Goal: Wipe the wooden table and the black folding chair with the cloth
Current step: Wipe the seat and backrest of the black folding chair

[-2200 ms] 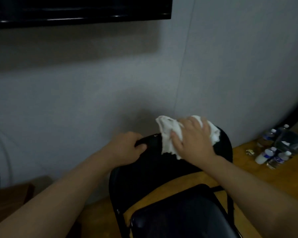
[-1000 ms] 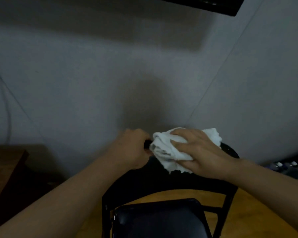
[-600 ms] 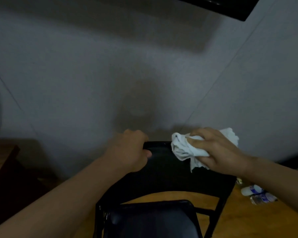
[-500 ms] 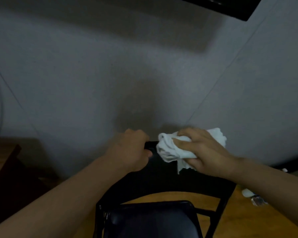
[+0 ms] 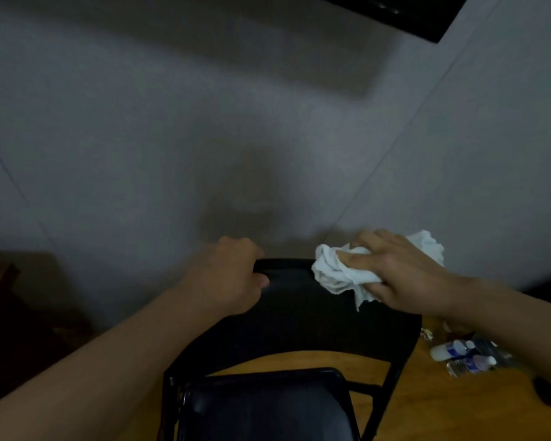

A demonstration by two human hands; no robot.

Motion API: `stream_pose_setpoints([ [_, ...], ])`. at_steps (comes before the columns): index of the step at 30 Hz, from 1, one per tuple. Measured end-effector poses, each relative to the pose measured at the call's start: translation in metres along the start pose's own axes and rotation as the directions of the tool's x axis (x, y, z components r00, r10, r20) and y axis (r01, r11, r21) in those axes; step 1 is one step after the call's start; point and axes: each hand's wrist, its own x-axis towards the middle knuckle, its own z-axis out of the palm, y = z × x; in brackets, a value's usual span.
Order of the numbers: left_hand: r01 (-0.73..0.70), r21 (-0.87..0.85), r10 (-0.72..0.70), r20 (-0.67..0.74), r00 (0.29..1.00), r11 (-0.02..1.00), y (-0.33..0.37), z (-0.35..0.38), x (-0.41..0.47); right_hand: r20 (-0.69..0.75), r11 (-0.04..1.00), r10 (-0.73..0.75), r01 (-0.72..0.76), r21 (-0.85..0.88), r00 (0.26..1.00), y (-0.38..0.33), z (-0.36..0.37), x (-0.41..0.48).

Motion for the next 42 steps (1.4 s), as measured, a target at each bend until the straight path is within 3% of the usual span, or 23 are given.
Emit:
stream_pose_setpoints([
  [6,-0.046,0.061,0.050,-0.064,0.997,0.997,0.001,0.000,-0.001,-0.133,0.986,-0.113,0.128,0.111,0.985,-0.049,0.010,0.046],
  [11,-0.047,0.040,0.050,-0.067,0.996,0.998,-0.003,0.001,-0.001,-0.188,0.978,-0.092,0.124,0.168,0.978,-0.057,0.030,0.047],
  [22,0.008,0.036,-0.007,-0.025,1.000,0.999,-0.002,0.003,0.001,-0.118,0.970,0.220,-0.205,0.128,0.968,0.012,0.038,-0.042],
  [32,0.003,0.066,0.003,-0.087,0.996,0.998,-0.004,0.007,0.000,-0.162,0.986,0.117,-0.094,0.141,0.980,-0.091,0.034,0.048],
  [36,-0.015,0.058,0.019,-0.071,0.997,0.998,-0.003,0.007,0.000,-0.147,0.987,0.145,-0.134,0.083,0.978,-0.076,0.038,0.031],
  [42,-0.001,0.058,0.004,-0.041,0.999,0.998,0.002,0.005,0.000,-0.200,0.913,0.408,-0.404,0.062,0.891,-0.026,0.050,-0.032],
])
